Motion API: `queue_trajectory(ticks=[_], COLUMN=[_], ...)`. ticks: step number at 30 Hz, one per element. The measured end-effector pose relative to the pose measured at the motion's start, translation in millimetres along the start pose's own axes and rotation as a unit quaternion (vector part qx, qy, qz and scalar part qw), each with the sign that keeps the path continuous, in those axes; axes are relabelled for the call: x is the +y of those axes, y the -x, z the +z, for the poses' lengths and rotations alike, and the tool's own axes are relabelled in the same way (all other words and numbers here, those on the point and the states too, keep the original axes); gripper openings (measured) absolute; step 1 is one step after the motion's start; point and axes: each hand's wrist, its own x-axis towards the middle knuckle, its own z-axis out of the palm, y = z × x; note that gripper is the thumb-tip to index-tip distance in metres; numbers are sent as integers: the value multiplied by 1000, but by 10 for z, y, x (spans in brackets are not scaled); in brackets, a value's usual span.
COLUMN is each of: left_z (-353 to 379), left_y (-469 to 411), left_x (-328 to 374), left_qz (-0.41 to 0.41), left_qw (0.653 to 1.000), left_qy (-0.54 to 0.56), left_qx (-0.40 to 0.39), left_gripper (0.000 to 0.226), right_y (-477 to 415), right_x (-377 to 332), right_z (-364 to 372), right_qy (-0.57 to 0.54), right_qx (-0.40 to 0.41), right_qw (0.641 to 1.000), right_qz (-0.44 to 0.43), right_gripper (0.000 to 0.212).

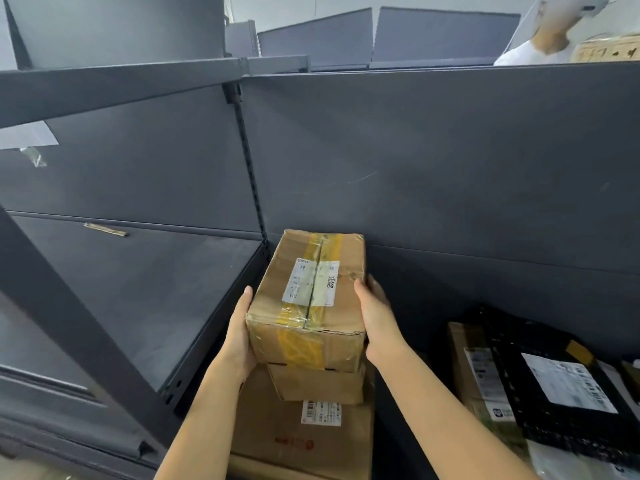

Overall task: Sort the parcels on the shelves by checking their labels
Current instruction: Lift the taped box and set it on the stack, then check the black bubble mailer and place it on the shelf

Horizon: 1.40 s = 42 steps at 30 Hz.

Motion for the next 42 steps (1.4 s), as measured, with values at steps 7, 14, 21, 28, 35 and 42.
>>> queue_trajectory(ticks=[7,14,21,28,35,42], left_z=[170,135,103,2,628,1927], left_y=[135,194,206,138,245,758], left_x=[-53,-232,-103,-130,-911,-1614], left_qz=[86,59,69,74,6,-17], left_qw=[994,995,986,979,958,977], left_qy=[-72,-27,3,53,107,-210], left_qx=[-3,79,153,182,267,-19], left_gripper=[41,69,56,60,33,46], right_y=[-78,-19,165,159,227,273], right_x=[-64,40,211,267,179,110], right_z=[-78,-134,47,232,-610,-2270], right_qy=[37,-14,-81,-69,-17,113], right_qx=[-13,-68,-76,-68,23,333], right_qw=[999,994,984,985,998,930], right_qz=[5,84,143,143,50,-103], right_gripper=[51,62,50,85,50,12])
